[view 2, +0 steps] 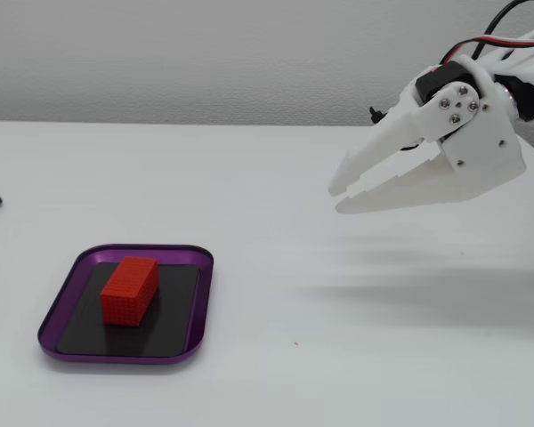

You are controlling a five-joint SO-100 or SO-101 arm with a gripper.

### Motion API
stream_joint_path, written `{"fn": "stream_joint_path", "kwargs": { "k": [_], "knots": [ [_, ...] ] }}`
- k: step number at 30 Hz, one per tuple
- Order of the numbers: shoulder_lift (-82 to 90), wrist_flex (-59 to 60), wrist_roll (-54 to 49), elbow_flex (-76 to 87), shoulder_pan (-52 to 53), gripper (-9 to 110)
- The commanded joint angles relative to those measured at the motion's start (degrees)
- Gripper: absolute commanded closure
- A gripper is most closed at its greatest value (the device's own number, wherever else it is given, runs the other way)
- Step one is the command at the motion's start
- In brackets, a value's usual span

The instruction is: Remove the cube from the box.

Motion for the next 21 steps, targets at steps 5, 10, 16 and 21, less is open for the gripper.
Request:
{"fn": "stream_joint_path", "kwargs": {
  "k": [5,10,16,21],
  "knots": [
    [2.6,-2.9,8.2,-4.7,0.4,102],
    [2.0,-2.9,8.2,-5.8,0.5,102],
    [-5.0,-2.8,8.8,-16.8,0.5,102],
    [-26.5,-3.1,8.9,-32.1,0.5,102]
  ]
}}
